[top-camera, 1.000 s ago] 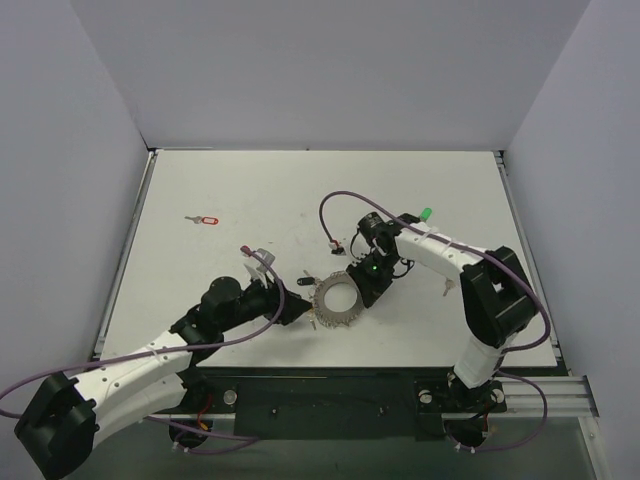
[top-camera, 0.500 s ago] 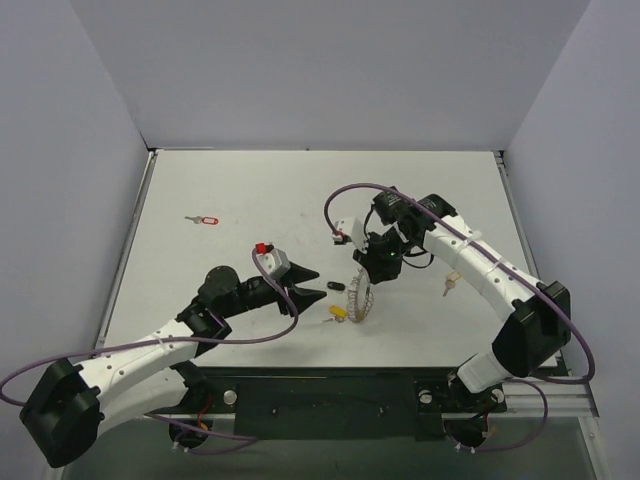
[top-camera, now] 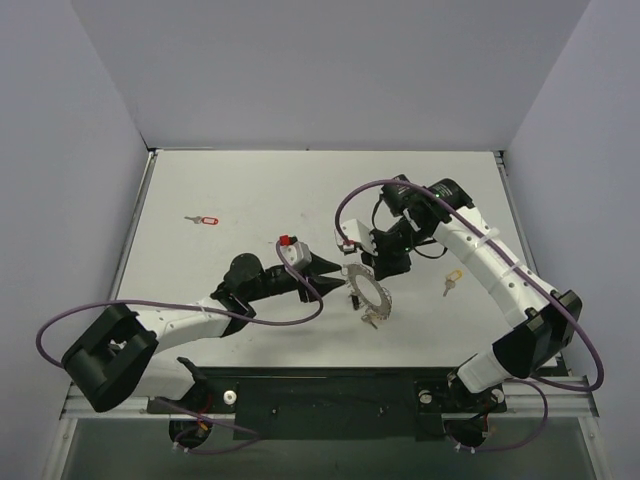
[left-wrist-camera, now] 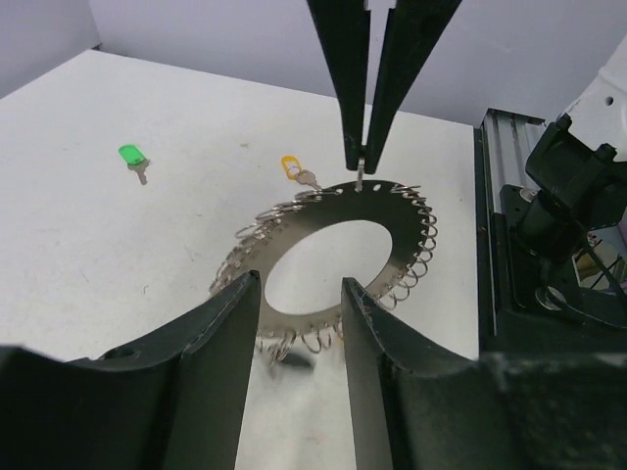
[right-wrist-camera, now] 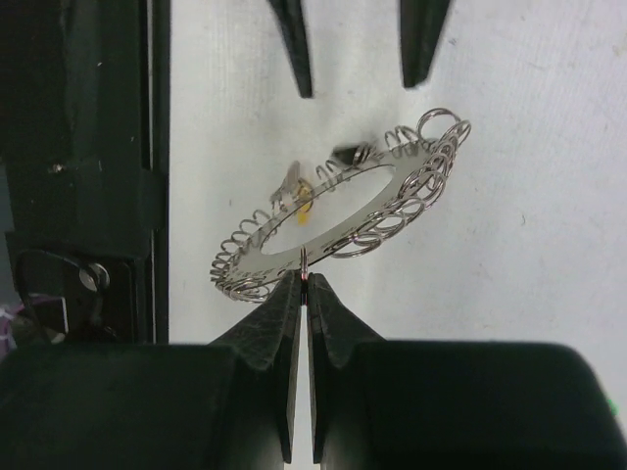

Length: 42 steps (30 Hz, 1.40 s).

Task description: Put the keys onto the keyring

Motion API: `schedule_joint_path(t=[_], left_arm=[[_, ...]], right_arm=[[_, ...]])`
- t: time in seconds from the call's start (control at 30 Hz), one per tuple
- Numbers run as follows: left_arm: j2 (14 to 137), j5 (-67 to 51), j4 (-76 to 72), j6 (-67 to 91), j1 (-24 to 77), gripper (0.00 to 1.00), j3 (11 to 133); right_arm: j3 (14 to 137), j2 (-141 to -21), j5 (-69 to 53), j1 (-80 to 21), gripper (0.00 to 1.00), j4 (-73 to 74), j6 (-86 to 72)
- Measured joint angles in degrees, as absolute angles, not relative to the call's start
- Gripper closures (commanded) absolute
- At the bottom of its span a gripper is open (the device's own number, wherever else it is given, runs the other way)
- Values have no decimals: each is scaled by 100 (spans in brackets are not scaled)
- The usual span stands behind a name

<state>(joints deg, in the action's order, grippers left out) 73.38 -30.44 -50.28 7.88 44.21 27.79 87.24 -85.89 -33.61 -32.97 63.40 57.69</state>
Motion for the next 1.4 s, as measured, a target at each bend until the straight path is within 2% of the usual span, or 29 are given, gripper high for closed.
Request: schedule_joint_path(t=[0.17,0.43,0.63,1.03,1.4], left_arm=[[7843,-3186,-5920,919,4512,59,2779],[7808,-3037,-6466,694,4967,59,2759],[7651,-2410,-6340,349,5422,59,2738],[7771,-1017,-6189,115,5706,59,2738],[8009,-882,-6296,80,5874,60,2738]], right_arm=[[9028,-8796,-3913,-3173,100,7046,7008],[9325,-9192,-4268,-3072,100,7338,8329],[9480,-9327,-4270,-3074,100,7404,8541],[9688,-9360,-4298,-3120,100,7417,8580],[9688,-9362,-4335,-3122,100,7422,8576]])
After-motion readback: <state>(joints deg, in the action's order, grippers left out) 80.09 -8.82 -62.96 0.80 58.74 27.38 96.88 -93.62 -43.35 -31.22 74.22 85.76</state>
